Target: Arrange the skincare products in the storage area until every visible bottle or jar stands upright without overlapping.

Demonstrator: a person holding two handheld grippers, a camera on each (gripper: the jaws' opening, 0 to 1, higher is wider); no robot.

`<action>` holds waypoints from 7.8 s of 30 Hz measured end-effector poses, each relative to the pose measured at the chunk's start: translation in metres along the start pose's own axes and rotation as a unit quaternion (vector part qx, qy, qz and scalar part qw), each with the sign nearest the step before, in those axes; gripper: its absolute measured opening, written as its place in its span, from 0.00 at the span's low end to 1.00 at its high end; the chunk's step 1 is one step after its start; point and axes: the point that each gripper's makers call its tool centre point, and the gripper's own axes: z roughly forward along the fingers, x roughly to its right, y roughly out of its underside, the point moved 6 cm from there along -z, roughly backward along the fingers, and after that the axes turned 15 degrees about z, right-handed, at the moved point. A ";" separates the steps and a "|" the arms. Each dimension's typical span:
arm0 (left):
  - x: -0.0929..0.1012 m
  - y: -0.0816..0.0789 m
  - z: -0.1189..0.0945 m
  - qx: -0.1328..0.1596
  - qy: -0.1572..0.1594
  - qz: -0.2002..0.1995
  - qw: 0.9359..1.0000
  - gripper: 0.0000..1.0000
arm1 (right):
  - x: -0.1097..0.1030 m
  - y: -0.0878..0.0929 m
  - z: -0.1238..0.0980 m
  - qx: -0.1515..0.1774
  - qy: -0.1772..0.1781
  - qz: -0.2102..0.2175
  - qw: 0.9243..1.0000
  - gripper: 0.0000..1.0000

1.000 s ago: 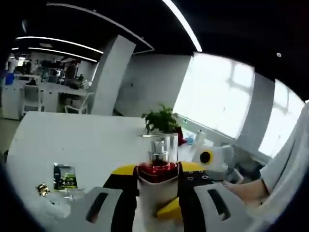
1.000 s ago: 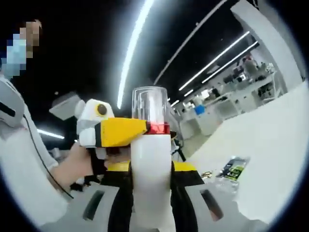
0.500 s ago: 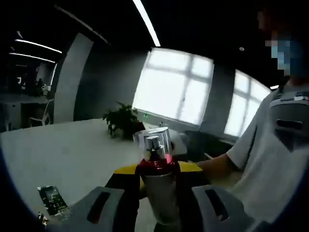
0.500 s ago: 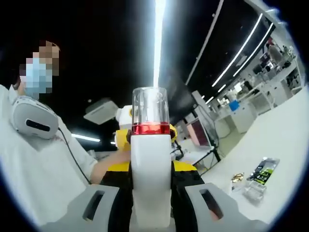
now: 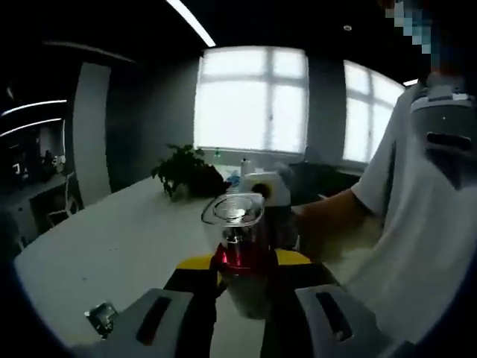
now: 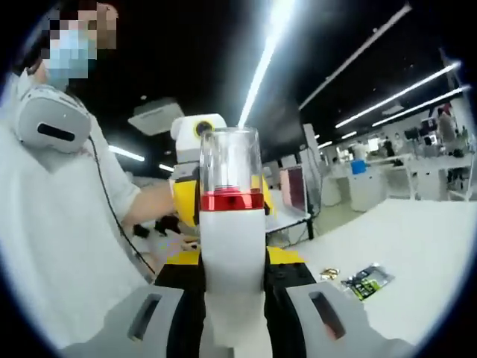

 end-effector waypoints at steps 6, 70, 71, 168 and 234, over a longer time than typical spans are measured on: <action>0.004 0.014 0.007 -0.040 0.004 0.039 0.998 0.23 | 0.006 0.012 0.003 -0.064 0.033 -0.058 0.996 0.29; -0.017 0.182 0.101 -0.132 0.099 0.056 0.985 0.22 | 0.135 0.170 -0.014 -0.286 0.144 -0.050 0.946 0.29; -0.019 0.182 0.103 -0.129 0.098 0.058 0.985 0.22 | 0.138 0.169 -0.016 -0.285 0.145 -0.051 0.946 0.29; -0.095 0.199 0.093 -0.116 -0.112 -0.091 0.983 0.59 | 0.203 0.113 -0.056 -0.179 0.267 0.026 0.946 0.74; 0.033 0.216 -0.070 -0.186 -0.278 -0.189 0.923 0.99 | 0.063 0.135 -0.077 -0.101 0.322 0.092 0.937 0.99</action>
